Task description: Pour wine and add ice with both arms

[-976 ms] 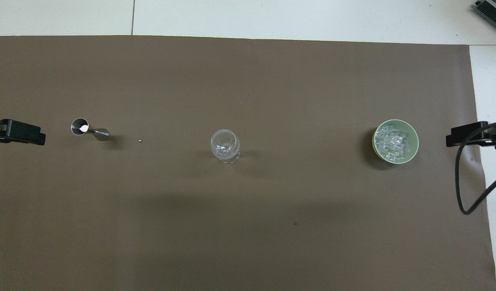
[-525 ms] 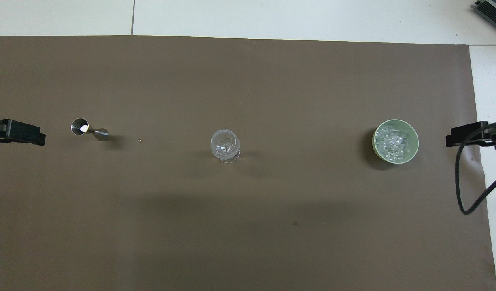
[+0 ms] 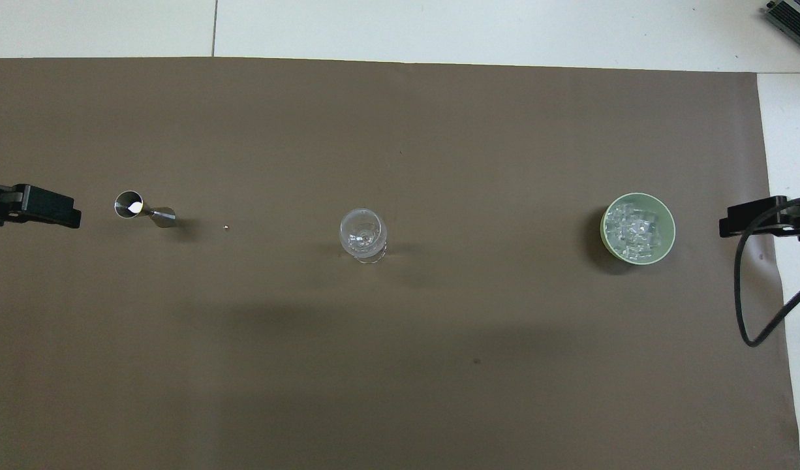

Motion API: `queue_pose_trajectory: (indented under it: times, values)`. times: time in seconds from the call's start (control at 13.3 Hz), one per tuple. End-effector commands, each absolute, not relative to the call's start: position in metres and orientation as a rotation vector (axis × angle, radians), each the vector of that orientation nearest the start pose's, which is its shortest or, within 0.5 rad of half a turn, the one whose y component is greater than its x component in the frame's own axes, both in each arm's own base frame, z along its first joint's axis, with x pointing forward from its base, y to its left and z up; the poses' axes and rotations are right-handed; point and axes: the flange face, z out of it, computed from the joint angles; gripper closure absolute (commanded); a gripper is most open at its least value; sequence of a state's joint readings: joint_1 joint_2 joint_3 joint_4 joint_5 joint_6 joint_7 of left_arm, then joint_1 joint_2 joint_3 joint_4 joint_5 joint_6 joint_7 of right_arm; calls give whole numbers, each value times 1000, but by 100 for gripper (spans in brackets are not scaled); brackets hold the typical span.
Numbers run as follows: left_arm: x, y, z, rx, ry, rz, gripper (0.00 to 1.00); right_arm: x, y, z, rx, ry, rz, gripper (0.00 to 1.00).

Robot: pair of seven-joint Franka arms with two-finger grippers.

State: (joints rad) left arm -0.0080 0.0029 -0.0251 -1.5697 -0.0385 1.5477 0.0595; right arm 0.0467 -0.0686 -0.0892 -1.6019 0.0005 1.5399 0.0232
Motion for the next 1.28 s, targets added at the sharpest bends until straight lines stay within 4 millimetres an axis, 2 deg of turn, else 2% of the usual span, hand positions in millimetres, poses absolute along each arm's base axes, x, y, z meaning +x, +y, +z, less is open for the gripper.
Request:
queue_pose_trajectory:
  times: [0.0,0.23,0.53,0.75,0.83,0.98,1.13,1.2]
  values:
    - [593,-20,621,-3181,148,82,0,524,-23,644,-3113,125,-12,0]
    - [618,-16,606,-3185,136,86,0,524,-23,644,-3113,125,-12,0]
    - [649,1,578,-3195,33,89,0,524,-23,644,-3113,125,-12,0]
    - [656,13,568,-3249,-274,99,0,524,-23,644,-3113,125,-12,0]
    - [660,14,559,-3261,-362,119,0,524,-23,644,-3113,125,-12,0]
    - [663,34,552,-3290,-669,140,0,524,-23,644,-3113,125,-12,0]
    - [665,41,542,-3288,-851,168,0,524,-23,644,-3113,125,-12,0]
    - [667,51,536,-3282,-984,185,0,524,-23,644,-3113,125,-12,0]
